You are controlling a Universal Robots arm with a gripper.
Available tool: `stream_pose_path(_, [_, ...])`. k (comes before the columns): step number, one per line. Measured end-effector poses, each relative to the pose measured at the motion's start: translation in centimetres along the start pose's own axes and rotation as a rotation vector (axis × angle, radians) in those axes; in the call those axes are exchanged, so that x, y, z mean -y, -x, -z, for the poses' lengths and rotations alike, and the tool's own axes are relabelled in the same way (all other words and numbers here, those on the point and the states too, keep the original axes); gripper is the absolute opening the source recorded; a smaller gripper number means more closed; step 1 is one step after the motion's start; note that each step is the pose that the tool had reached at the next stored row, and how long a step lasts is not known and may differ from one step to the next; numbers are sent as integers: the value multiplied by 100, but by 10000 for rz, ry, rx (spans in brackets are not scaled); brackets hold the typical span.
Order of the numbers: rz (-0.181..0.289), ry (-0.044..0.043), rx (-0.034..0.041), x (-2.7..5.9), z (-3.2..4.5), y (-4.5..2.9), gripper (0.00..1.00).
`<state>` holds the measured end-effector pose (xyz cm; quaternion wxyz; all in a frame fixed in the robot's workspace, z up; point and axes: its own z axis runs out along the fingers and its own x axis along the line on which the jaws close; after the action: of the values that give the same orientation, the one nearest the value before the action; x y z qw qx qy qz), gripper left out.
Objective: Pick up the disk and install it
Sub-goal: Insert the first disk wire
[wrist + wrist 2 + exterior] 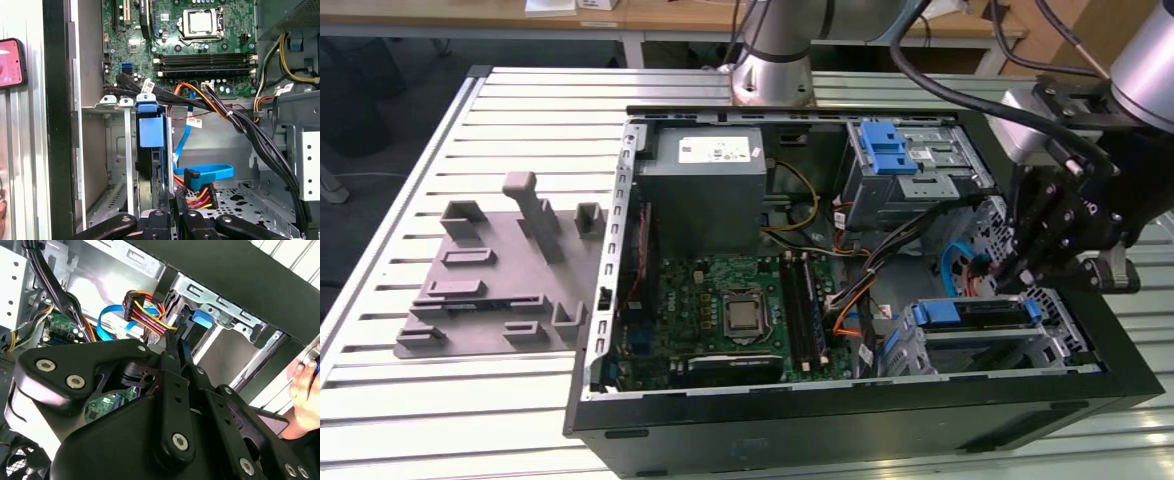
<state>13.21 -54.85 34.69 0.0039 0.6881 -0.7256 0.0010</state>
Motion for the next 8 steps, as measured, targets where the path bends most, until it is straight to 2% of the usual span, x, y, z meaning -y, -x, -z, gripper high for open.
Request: stream_pose_path(8, [207,-52,83,-17,-12,-74,16])
